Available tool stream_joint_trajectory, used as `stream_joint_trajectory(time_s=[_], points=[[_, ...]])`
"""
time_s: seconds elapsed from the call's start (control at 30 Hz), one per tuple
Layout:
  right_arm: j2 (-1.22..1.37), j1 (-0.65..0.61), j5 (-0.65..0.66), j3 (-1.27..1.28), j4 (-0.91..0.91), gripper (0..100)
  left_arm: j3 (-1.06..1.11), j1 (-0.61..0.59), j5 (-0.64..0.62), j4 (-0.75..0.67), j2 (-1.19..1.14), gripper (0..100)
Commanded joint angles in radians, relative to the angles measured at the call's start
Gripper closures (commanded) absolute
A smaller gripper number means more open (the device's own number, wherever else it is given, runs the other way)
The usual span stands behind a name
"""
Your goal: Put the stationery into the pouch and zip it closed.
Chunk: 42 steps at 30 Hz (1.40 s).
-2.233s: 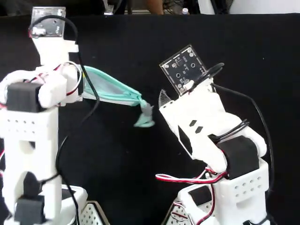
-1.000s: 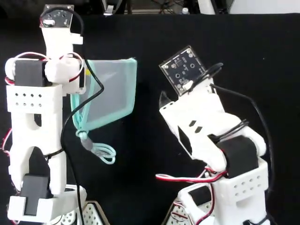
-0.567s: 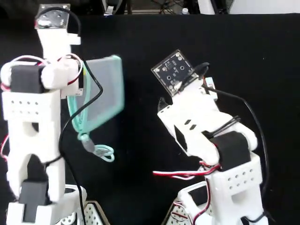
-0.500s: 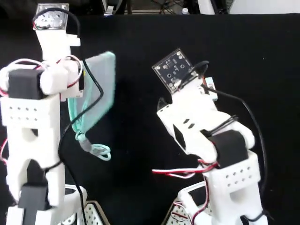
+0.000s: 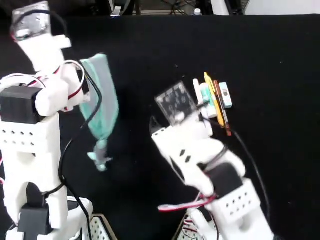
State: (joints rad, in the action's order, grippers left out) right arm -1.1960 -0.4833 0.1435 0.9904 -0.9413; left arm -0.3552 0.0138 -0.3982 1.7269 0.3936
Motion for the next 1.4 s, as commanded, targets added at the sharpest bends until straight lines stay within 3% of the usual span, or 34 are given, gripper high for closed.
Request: stream_joint_trajectory(time_s=[0.0, 0.2, 0.47, 1.0, 1.23, 1.37], points=[[-0.166, -0.014, -0.014, 0.208, 0.17, 71.1, -0.05, 0.007, -0.198, -0.04, 0.003, 97], [-0.395, -0.017, -0.02, 0.412, 0.224, 71.2, -0.047, 0.012, -0.374, -0.066, 0.002, 97], [-0.541, -0.216, -0.02, 0.443, 0.21, 71.1, 0.038, 0.013, -0.377, -0.127, -0.043, 97], [-0.541, -0.232, -0.072, 0.375, 0.33, 70.7, 0.048, 0.013, -0.371, -0.072, -0.043, 97], [-0.539, -0.359, -0.071, 0.372, 0.362, 70.7, 0.041, 0.012, -0.37, -0.078, -0.052, 97], [-0.536, -0.371, -0.069, 0.383, 0.365, 70.7, 0.048, 0.013, -0.37, -0.107, -0.044, 97]])
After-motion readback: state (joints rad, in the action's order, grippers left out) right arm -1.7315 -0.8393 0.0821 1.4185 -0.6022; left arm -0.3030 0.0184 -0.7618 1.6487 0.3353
